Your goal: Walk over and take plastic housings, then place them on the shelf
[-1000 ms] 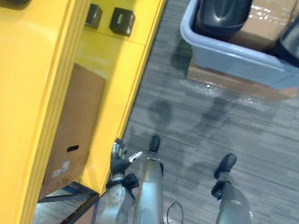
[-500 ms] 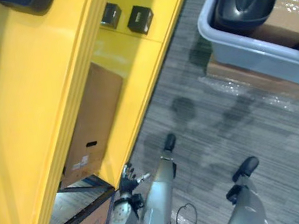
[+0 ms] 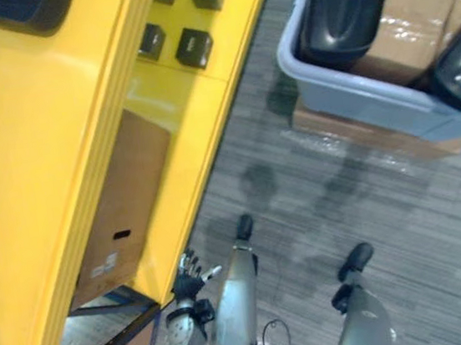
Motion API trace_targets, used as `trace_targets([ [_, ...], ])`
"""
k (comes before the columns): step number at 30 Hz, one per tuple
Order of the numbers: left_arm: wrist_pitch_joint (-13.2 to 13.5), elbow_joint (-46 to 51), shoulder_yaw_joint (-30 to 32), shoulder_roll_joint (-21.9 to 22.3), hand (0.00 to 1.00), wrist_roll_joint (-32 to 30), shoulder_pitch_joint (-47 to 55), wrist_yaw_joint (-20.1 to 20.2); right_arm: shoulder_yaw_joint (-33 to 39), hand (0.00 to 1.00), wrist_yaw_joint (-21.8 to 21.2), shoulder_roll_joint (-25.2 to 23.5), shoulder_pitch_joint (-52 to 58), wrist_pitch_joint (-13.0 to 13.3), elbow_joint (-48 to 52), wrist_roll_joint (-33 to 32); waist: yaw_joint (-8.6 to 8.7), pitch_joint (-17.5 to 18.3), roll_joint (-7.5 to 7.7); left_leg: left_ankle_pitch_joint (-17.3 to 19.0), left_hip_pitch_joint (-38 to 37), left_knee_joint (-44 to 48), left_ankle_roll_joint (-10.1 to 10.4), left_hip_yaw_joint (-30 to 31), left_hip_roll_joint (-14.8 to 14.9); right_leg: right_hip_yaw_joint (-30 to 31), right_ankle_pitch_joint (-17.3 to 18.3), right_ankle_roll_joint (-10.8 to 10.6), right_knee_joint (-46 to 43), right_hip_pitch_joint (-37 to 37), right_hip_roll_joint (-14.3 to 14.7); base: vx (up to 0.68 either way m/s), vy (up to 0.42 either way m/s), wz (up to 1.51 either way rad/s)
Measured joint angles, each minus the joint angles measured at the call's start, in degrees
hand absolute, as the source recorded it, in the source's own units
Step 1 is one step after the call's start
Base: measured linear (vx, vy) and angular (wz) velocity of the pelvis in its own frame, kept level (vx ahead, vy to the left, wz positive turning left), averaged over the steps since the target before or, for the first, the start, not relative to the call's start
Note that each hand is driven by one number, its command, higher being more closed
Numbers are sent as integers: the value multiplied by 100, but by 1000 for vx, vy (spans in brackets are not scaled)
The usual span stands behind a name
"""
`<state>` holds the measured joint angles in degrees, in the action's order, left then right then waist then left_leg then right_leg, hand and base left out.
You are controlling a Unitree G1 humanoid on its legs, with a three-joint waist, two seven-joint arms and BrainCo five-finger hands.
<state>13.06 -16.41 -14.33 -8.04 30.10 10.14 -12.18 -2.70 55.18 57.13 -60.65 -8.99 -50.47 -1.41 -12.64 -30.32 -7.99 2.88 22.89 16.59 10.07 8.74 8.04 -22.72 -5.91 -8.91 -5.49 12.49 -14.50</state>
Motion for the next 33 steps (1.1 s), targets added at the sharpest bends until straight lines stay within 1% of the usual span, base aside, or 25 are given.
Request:
trace_targets([
  [1,-23,130,78,0,0,-51,65,2,180,0,2,-69,181,83,226,-4,50,1,77,-3,-65,-49,4,-18,13,2,-2,-4,31,-64,11,106,-30,-14],
  [2,-92,371,250,-7,0,-167,165,4,610,0,-5,-297,689,258,805,-9,149,3,238,-3,-219,-139,13,-78,65,7,-9,-5,74,-171,54,127,-38,-26],
  [3,-168,560,421,-25,0,-224,222,5,984,0,-12,-701,1318,399,1500,-18,221,24,441,-4,-457,-252,17,-203,125,64,-12,-4,93,-273,92,136,-41,-33],
  [4,-218,629,489,-34,0,-298,247,5,1126,0,-38,-959,1657,525,1839,-20,266,58,530,-2,-575,-303,18,-265,149,72,-12,-3,96,-336,102,135,-39,-41],
  [6,-389,857,660,-33,0,-545,351,11,1367,0,-141,-2172,3264,831,3298,1,471,401,906,2,-1067,-678,24,-563,217,107,-12,-3,147,-496,114,129,-24,-47],
  [7,-418,890,673,-41,0,-618,366,12,1358,0,-145,-2499,3672,889,3641,5,520,514,1002,6,-1159,-758,31,-648,228,128,-12,-3,181,-505,117,136,-10,-49],
  [8,-479,906,679,-39,0,-690,363,9,1332,0,-222,-3000,4244,1078,4004,-9,594,651,1127,19,-1317,-864,48,-789,247,211,-12,-3,251,-561,132,137,-1,-69],
  [9,-616,892,685,-37,0,-883,359,-26,1196,0,-575,-3829,5142,1525,4431,-59,712,859,1321,70,-1592,-989,81,-1058,284,380,-22,-18,395,-649,173,149,-2,-72],
  [10,-666,877,680,-36,0,-931,364,-31,1074,0,-755,-4088,5469,1692,4562,-143,756,947,1368,87,-1685,-1031,90,-1171,300,443,-34,-21,438,-665,190,121,3,-92],
  [11,-755,809,663,-34,0,-1052,352,-67,807,0,-1099,-4488,6039,2046,4736,-347,886,1121,1426,172,-1808,-1014,111,-1380,352,609,-71,-7,526,-679,243,71,0,-68],
  [12,-788,774,652,-34,0,-1079,338,-88,665,0,-1274,-4633,6280,2219,4786,-417,946,1193,1439,213,-1882,-1002,119,-1490,382,706,-93,-2,568,-687,277,72,-7,-97],
  [13,-820,636,621,-29,0,-1130,273,-172,370,0,-1700,-4917,6772,2607,4822,-611,1082,1318,1425,312,-2091,-964,155,-1750,468,905,-156,19,691,-777,377,48,-10,-77],
  [14,-824,547,605,-13,0,-1183,234,-215,286,0,-1896,-5008,6961,2729,4826,-753,1136,1387,1391,372,-2127,-905,170,-1815,508,971,-175,31,737,-804,420,70,-29,-84],
  [15,-838,330,528,10,0,-1251,114,-320,125,0,-2339,-5115,7319,2942,4824,-1146,1265,1506,1282,515,-2198,-734,200,-1918,613,1075,-196,43,794,-881,521,33,-25,-51],
  [21,-952,12,339,240,0,-971,-56,-587,-32,0,-3730,-5141,7877,3029,4615,-1598,1511,1752,849,784,-2404,-227,148,-2185,911,1272,-14,113,589,-997,745,4,-5,-26],
  [23,-995,-175,268,226,0,-868,22,-680,-107,0,-4165,-5068,7887,2991,4519,-1619,1492,1705,744,894,-2358,435,-107,-2181,1057,1230,353,165,180,-971,748,-99,2,-19],
  [24,-995,-225,257,223,0,-741,190,-705,-213,0,-4388,-4943,7891,2963,4497,-1640,1491,1701,669,919,-2151,1043,-605,-2170,1143,1156,448,203,182,-1086,746,-103,-18,-15],
  [25,-995,-256,232,220,0,-741,267,-727,-255,0,-4465,-4876,7907,2957,4500,-1640,1492,1692,603,873,-1993,1328,-843,-2165,1204,1104,517,266,244,-1187,768,12,-46,2],
  [26,-994,-239,181,209,0,-581,402,-742,-309,0,-4619,-4757,7933,2948,4527,-1624,1469,1642,470,787,-1739,1841,-958,-2105,1340,810,839,575,-595,-1116,709,126,-22,29],
  [27,-1034,-221,191,199,0,-492,562,-732,-409,0,-4659,-4701,7960,2916,4506,-1577,1433,1613,512,882,-1573,2135,-787,-1977,1254,721,1025,297,-694,-1169,538,106,-6,37],
  [28,-1058,-191,176,204,0,-435,634,-722,-429,0,-4656,-4629,7948,2899,4504,-1576,1391,1627,491,995,-1526,2074,-699,-2020,1102,702,1034,296,-667,-1182,463,57,80,46],
  [30,-1057,-64,198,209,0,-345,826,-606,-545,0,-4602,-4414,7700,2891,4504,-1578,1256,1605,441,1186,-1172,1394,-759,-2182,296,542,1033,293,-477,-1096,178,-38,179,41],
  [31,-1048,-44,210,211,0,-352,883,-560,-614,0,-4556,-4383,7612,2892,4504,-1574,1171,1616,405,1172,-1179,980,-772,-2214,135,511,1022,263,-314,-1085,215,-32,165,-17],
  [32,-1038,-76,233,241,0,-367,967,-495,-777,0,-4417,-4378,7440,2885,4467,-1565,873,1609,381,1034,-1180,770,-807,-2244,118,545,974,217,-220,-1113,317,103,106,-20],
  [33,-1034,-50,240,115,0,-371,991,-463,-927,0,-4376,-4508,7315,2897,4568,-1579,795,1589,533,1034,-1101,755,-809,-2270,53,550,1081,231,-716,-1091,223,184,74,-3],
])
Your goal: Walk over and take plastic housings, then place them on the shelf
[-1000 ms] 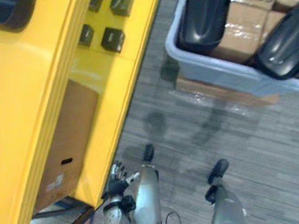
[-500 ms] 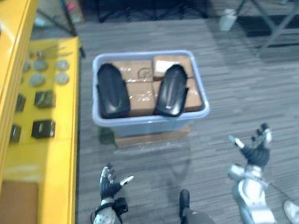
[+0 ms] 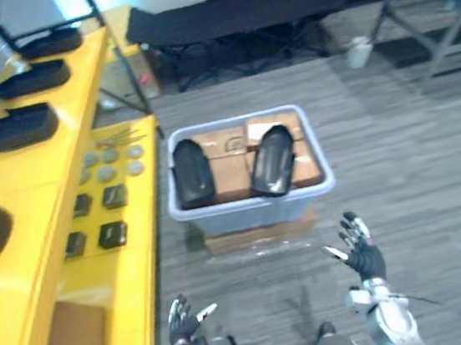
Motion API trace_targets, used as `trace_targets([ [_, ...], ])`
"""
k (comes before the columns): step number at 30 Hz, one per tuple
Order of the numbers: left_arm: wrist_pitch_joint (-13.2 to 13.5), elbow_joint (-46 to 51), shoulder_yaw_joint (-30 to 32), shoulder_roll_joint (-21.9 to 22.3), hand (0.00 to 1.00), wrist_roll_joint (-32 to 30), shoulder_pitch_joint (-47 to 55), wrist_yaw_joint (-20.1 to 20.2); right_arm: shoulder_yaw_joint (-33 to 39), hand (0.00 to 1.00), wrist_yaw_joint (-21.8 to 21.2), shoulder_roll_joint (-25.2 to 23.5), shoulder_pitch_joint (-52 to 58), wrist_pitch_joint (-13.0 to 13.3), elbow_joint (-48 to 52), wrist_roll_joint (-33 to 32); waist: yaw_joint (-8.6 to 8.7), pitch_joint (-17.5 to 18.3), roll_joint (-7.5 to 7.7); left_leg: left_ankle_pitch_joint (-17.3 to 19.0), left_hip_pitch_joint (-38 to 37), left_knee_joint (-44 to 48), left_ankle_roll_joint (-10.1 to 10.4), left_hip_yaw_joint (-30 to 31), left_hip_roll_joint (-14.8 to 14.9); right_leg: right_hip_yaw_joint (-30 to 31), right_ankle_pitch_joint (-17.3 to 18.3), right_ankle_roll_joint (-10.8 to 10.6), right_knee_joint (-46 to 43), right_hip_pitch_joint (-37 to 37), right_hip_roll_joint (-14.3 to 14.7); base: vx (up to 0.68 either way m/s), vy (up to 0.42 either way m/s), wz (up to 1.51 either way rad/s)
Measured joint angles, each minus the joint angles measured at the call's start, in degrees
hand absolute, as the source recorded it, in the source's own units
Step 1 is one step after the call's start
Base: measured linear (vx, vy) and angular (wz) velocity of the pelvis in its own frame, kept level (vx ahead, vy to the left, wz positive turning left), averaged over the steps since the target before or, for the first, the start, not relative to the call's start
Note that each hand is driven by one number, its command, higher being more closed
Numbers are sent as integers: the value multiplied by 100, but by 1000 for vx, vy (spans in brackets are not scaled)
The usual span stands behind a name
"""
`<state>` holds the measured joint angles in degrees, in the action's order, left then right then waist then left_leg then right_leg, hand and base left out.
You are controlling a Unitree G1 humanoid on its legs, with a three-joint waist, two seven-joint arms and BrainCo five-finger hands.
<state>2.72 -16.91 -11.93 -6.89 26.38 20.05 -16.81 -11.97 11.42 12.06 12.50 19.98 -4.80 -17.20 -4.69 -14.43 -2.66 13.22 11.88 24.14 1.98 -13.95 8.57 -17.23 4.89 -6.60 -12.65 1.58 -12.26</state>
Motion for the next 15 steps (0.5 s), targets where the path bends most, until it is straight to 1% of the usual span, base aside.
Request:
trace_targets([
  [1,7,17,2,-82,0,-27,1,35,-48,0,-2,-71,3,6,32,-2,20,26,192,-1,37,1,-1,6,-107,-26,85,-4,-110,-46,-84,250,17,48],
  [2,7,-12,37,-166,0,-277,-57,122,-101,0,-2,-128,-60,-9,-5,-9,-37,-10,434,26,121,61,-42,7,-245,-162,321,-242,-29,-149,-190,244,3,49],
  [3,8,31,51,-169,0,-457,-97,217,-86,0,4,-175,-99,-12,-14,-86,-41,-52,548,58,131,49,-89,92,-338,-200,288,-173,-169,-133,-238,176,-1,38],
  [4,13,52,52,-167,0,-496,-114,247,-82,0,-2,-182,-98,-13,-14,-180,-42,-66,583,69,104,17,-101,103,-367,-206,274,-177,-395,-47,-298,201,89,25],
  [5,18,117,40,-137,0,-507,-125,284,-67,0,-2,-187,-88,-14,-14,-257,-49,-64,589,101,56,-48,-128,105,-367,-195,224,-38,-1057,262,-409,174,105,5],
  [6,20,280,21,-142,0,-606,-115,335,-65,0,2,-215,-73,-21,-15,-257,-37,-75,607,103,-102,-199,-165,102,-390,-171,52,203,-1739,557,-546,285,143,1],
  [7,29,403,21,-155,0,-666,-106,346,-69,0,2,-231,-35,-32,-19,-257,17,-78,598,90,-250,-310,-211,130,-389,-164,-179,408,-2222,742,-623,190,80,5],
  [8,46,478,24,-170,0,-662,-104,339,-71,0,2,-251,-34,-38,-29,-257,50,-84,578,63,-369,-395,-195,169,-374,-163,-224,528,-2443,843,-661,293,39,33],
  [9,100,596,30,-213,0,-656,-162,324,-74,0,11,-306,109,-32,-38,-226,153,-92,504,93,-561,-468,-230,298,-293,-146,165,525,-2381,833,-542,297,-25,46],
  [10,104,609,55,-267,0,-649,-271,285,-74,0,22,-305,163,-23,-35,-199,208,-89,509,97,-622,-500,-226,438,-267,-150,368,486,-2139,858,-411,351,-45,54],
  [11,101,609,50,-314,0,-639,-357,262,-71,0,57,-305,191,-20,-20,-140,247,-89,509,95,-648,-549,-223,514,-256,-139,464,446,-1956,901,-332,274,-100,49],
  [12,97,599,48,-368,0,-607,-509,225,-58,0,134,-305,212,-17,-5,-20,258,-96,495,93,-675,-594,-219,617,-203,-40,505,442,-1592,1061,-189,206,-110,41],
  [13,97,590,50,-386,0,-604,-564,216,-52,0,145,-305,245,-17,-4,10,261,-103,483,94,-680,-588,-218,713,-181,86,497,427,-1422,1157,-115,244,-176,49],
  [14,96,487,54,-387,0,-597,-672,208,-38,0,189,-304,258,-19,52,10,280,-116,434,100,-689,-556,-208,899,-133,396,448,353,-1104,1291,15,238,-221,62],
  [15,92,392,64,-385,0,-597,-709,218,-32,0,261,-307,307,-25,168,112,322,-105,453,140,-736,-482,-86,1043,-92,727,267,255,-678,1310,129,249,-244,71],
])
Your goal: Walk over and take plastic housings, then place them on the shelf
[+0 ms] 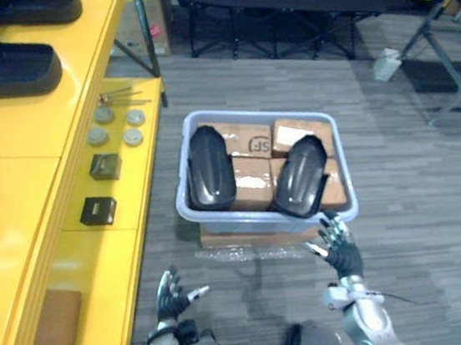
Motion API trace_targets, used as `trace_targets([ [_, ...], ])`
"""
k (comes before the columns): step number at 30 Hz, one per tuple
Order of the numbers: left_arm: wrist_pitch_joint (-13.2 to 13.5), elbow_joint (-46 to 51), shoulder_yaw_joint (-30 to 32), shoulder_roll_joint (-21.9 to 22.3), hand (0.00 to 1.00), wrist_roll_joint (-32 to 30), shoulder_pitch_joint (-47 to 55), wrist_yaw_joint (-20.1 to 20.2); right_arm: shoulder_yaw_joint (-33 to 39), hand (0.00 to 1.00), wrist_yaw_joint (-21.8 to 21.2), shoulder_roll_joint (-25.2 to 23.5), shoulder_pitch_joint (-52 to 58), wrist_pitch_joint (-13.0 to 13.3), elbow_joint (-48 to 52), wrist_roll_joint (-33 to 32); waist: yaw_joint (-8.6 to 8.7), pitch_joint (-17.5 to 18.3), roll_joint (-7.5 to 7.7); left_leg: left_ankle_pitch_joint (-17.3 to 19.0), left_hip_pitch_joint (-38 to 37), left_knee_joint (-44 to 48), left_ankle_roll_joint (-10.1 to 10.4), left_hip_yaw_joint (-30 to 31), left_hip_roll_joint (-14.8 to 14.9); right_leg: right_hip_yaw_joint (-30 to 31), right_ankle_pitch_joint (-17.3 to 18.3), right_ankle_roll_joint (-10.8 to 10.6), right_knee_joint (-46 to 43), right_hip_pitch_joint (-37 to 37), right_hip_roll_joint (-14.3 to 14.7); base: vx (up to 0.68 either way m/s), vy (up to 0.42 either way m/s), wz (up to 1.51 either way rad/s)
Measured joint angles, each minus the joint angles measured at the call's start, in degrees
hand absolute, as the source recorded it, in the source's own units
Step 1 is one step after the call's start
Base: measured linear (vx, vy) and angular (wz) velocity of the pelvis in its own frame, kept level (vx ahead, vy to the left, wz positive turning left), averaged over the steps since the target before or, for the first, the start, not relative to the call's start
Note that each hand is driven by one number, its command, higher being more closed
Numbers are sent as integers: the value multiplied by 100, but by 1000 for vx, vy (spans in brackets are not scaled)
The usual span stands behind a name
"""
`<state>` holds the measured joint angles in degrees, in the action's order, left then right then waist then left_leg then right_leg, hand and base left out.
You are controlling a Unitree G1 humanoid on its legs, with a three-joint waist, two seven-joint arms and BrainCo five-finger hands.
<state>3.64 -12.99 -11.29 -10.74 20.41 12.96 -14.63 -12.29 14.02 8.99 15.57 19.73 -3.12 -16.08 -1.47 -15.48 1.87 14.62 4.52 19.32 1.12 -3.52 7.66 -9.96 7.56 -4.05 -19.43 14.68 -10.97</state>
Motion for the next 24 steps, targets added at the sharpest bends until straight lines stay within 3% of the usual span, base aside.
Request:
trace_targets([
  [1,-2,-21,4,-9,0,0,20,7,7,0,6,-3,46,0,81,39,13,1,2,44,-39,57,135,52,17,102,-227,-44,225,-64,34,267,-292,86],
  [2,-4,-47,78,-30,0,-1,122,19,45,0,8,-70,199,1,234,121,45,51,114,224,-152,161,427,160,-15,227,-1179,-147,469,-174,-2,281,-312,65],
  [3,-27,-257,238,144,0,1,150,13,113,0,33,-50,185,-27,201,129,15,102,-24,338,-262,178,604,218,164,200,-782,-330,461,-383,126,277,-307,44],
  [6,-42,-440,315,478,0,2,313,16,349,0,150,39,98,-132,211,122,-30,139,-246,73,-336,185,767,230,521,-24,-682,-164,744,-693,465,210,-239,6],
  [11,-22,-584,150,552,0,23,261,-7,668,0,701,164,70,-282,211,91,-3,98,-186,-302,-429,97,778,77,542,-83,-635,-86,850,-861,492,73,-103,3],
  [14,69,-664,71,553,0,-28,231,7,857,0,1459,77,84,-266,211,124,101,32,-133,-413,-443,-131,801,-21,407,-88,-643,-98,969,-848,397,-9,18,6],
  [15,131,-664,-28,544,0,-20,229,9,1075,0,1892,-64,156,-251,210,126,122,23,-121,-442,-443,-239,795,-40,332,-84,-674,-135,1039,-799,338,-31,35,5],
  [17,134,-664,-80,536,0,-15,235,10,1286,0,2242,-174,219,-247,207,154,140,11,-131,-445,-441,-336,796,-128,300,-77,-729,-153,1094,-763,303,-40,60,0],
  [19,134,-664,-123,483,0,-15,243,9,1536,0,2668,-312,286,-178,191,359,190,4,-127,-445,-450,-387,796,-281,278,-58,-792,-168,1170,-764,273,-49,84,-3],
  [21,135,-663,-119,436,0,-2,227,15,1899,0,3149,-496,327,76,-2,591,249,-28,-96,-445,-456,-389,796,-353,245,-13,-875,-159,1224,-763,246,-54,68,-6],
  [24,130,-663,-118,431,0,-2,161,57,2429,0,3526,-638,322,314,-279,665,249,-189,-60,-443,-446,-425,795,-538,215,73,-973,-190,1342,-748,227,-80,54,-14],
])
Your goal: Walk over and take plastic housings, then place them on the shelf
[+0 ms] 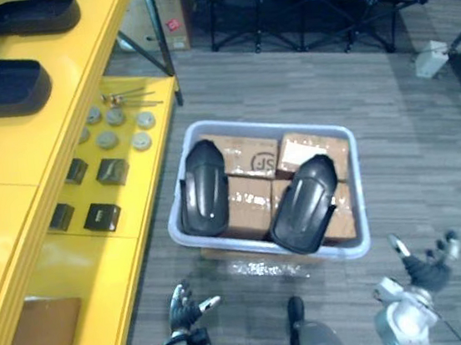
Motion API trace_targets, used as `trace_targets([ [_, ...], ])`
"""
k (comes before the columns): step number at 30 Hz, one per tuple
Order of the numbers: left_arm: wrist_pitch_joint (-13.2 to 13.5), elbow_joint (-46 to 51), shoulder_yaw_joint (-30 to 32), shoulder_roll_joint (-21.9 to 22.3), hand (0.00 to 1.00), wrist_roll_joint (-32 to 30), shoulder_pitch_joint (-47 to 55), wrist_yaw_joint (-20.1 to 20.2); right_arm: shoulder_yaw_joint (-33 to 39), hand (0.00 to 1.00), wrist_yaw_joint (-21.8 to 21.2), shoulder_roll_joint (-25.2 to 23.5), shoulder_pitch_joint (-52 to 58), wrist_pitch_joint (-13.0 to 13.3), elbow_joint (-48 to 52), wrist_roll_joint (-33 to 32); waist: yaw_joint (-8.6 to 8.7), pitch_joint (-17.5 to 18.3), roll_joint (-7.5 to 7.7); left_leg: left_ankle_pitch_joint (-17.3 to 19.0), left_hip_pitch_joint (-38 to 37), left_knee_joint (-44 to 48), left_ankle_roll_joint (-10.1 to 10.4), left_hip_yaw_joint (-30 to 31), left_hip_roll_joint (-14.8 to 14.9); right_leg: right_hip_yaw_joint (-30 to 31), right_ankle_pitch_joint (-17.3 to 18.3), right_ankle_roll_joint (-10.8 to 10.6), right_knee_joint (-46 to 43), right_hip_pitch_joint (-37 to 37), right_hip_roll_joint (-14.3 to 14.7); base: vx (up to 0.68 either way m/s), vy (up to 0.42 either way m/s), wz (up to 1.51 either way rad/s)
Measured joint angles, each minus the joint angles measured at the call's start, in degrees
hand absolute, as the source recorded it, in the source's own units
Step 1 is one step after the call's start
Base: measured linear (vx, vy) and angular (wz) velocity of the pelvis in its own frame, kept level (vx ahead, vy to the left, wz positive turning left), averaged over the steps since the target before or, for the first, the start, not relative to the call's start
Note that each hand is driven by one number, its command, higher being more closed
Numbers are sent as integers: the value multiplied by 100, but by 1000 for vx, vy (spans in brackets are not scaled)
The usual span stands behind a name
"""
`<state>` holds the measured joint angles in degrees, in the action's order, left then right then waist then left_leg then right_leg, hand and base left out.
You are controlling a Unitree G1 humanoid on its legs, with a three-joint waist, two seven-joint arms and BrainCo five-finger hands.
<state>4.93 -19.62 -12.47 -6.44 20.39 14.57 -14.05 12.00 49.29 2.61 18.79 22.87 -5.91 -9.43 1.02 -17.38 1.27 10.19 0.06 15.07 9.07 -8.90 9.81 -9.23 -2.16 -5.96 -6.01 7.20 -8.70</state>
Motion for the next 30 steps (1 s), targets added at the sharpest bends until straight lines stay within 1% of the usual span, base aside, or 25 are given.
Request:
trace_targets([
  [2,-13,0,-12,9,0,0,-87,71,262,0,30,-19,-46,40,-314,-123,2,-92,13,3,52,-86,1,-61,-6,15,-115,1,104,96,6,-127,38,-6],
  [4,-36,0,-20,14,0,-6,-278,69,447,0,-46,-19,-281,50,-698,-346,12,-305,10,73,138,-78,-26,-112,1,11,-252,-2,255,114,18,-171,50,-3],
  [6,-105,6,-137,17,0,-8,-554,48,626,0,-187,9,-712,53,-1107,-570,-1,-481,-88,365,372,-66,-52,-111,75,4,-457,1,463,282,105,-177,72,-7],
  [8,-143,5,-155,6,0,-8,-720,41,638,0,-236,3,-975,52,-1239,-574,-31,-691,-12,373,527,56,-86,-104,-12,14,-628,-42,606,301,21,-137,68,1],
  [9,-144,3,-177,13,0,-12,-759,34,664,0,-296,35,-1124,51,-1286,-573,-52,-781,-3,405,640,170,-134,-87,-53,8,-721,-96,680,310,-24,-185,79,7],
  [11,-133,2,-219,11,0,-11,-764,31,704,0,-363,201,-1393,30,-1477,-572,-93,-793,-8,446,858,329,-184,-58,-100,2,-775,-126,687,438,-84,-136,61,10],
  [12,-119,-6,-233,13,0,-11,-807,30,757,0,-431,441,-1723,-25,-1794,-573,-128,-801,-23,467,1068,486,-206,9,-127,-23,-847,-143,676,558,-119,-49,33,18],
  [14,-30,-117,-244,35,0,-11,-936,30,783,0,-447,768,-2131,-88,-2186,-580,-171,-836,-77,506,1316,693,-224,114,-129,-95,-859,-153,638,668,-136,-53,34,30],
  [15,50,-298,-245,57,0,-13,-1124,17,781,0,-452,1087,-2580,-105,-2565,-647,-187,-880,-156,533,1563,902,-227,284,-131,-207,-861,-152,588,745,-144,-59,22,36],
  [17,96,-448,-243,63,0,-14,-1309,-19,769,0,-457,1356,-3073,-134,-2890,-786,-239,-897,-187,534,1786,1033,-227,393,-130,-299,-858,-149,484,884,-154,-79,11,31],
  [18,126,-520,-245,67,0,-16,-1430,-57,759,0,-468,1550,-3399,-137,-3062,-830,-294,-913,-215,534,1945,1139,-227,491,-137,-353,-858,-147,437,968,-161,-78,3,24],
  [20,205,-645,-254,86,0,-18,-1543,-78,750,0,-519,1776,-3744,-138,-3190,-838,-372,-980,-273,543,2045,1211,-242,603,-153,-432,-849,-135,336,1013,-177,-79,10,26],
  [21,265,-686,-253,79,0,-17,-1541,-88,739,0,-562,1858,-3941,-145,-3252,-838,-388,-987,-278,550,2140,1286,-255,658,-169,-473,-838,-122,273,1075,-196,-101,27,22],
  [25,289,-870,-253,73,0,-15,-1597,-87,616,0,-594,2147,-4312,-214,-3310,-961,-473,-1082,-309,588,2408,1466,-315,717,-228,-486,-841,-128,217,1237,-254,-101,37,7],
  [27,291,-957,-258,72,0,-15,-1594,-83,518,0,-597,2253,-4453,-352,-3349,-963,-500,-1097,-325,589,2555,1539,-320,739,-259,-487,-846,-136,151,1368,-292,-89,43,4],
  [28,293,-981,-261,71,0,-16,-1594,-83,498,0,-599,2260,-4474,-371,-3349,-963,-496,-1097,-325,586,2575,1540,-322,741,-270,-488,-849,-140,148,1387,-305,-75,47,3],
  [30,332,-1062,-334,76,0,-16,-1595,-85,477,0,-599,2306,-4601,-520,-3380,-960,-494,-1100,-333,576,2616,1540,-337,729,-312,-482,-860,-156,128,1448,-352,-42,39,2],
])
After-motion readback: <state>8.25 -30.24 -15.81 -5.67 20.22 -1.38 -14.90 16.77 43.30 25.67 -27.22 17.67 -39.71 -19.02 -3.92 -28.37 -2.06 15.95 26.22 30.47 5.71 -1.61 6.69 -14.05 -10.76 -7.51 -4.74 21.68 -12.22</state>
